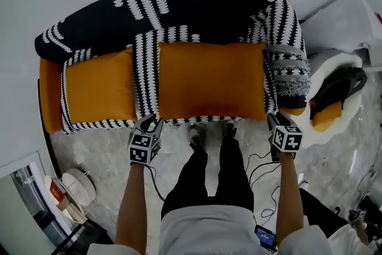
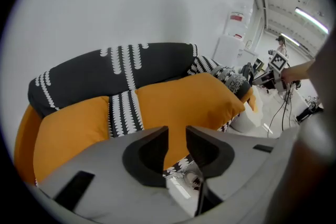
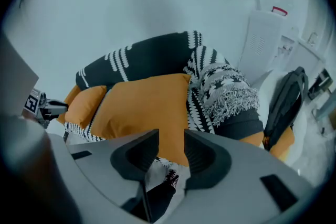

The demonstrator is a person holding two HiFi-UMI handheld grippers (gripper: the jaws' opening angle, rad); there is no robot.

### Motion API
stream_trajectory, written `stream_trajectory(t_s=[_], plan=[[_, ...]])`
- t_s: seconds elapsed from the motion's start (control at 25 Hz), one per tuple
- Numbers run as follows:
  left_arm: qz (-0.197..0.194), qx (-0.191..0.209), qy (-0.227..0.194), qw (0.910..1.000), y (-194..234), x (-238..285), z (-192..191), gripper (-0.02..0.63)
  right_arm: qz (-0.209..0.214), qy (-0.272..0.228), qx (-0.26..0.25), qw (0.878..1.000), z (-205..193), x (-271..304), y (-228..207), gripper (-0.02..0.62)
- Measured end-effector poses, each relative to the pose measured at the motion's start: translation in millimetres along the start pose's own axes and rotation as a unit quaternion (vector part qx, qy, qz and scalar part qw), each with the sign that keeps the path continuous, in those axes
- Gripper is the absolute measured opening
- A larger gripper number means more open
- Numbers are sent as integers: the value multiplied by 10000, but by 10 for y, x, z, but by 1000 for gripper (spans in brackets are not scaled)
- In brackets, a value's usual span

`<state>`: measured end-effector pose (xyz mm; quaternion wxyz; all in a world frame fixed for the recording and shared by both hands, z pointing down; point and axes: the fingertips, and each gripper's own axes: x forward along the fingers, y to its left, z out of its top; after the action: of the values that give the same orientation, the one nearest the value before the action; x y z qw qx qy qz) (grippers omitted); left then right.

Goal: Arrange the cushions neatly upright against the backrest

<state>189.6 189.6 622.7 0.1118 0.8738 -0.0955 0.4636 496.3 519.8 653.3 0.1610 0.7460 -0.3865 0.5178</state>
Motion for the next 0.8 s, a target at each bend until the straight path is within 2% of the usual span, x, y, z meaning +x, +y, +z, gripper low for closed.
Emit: stream_trajectory(t_s=[0.24,0.48,0.6,0.72,0.8], plan=[[-6,-565,239,9981,322,413,-485,140,194,215,19,9996,-469,575,-70,152],[-89,-709,759,9945,378,782,-1032,175,203,591,-216,9978,-905,908,-215,169],[-150,-890,928,9916,355,919,-1207,183,212,688,-207,9972,-1013,1001,-267,178],[-187,-1301,985,9864,382,1069,-1330,197,139,668,-169,9975,-1034,1077,-356,179],[-174,-1319,1101,9850,432,1146,-1434,204,71,611,-212,9979,-1010,1148,-365,178]])
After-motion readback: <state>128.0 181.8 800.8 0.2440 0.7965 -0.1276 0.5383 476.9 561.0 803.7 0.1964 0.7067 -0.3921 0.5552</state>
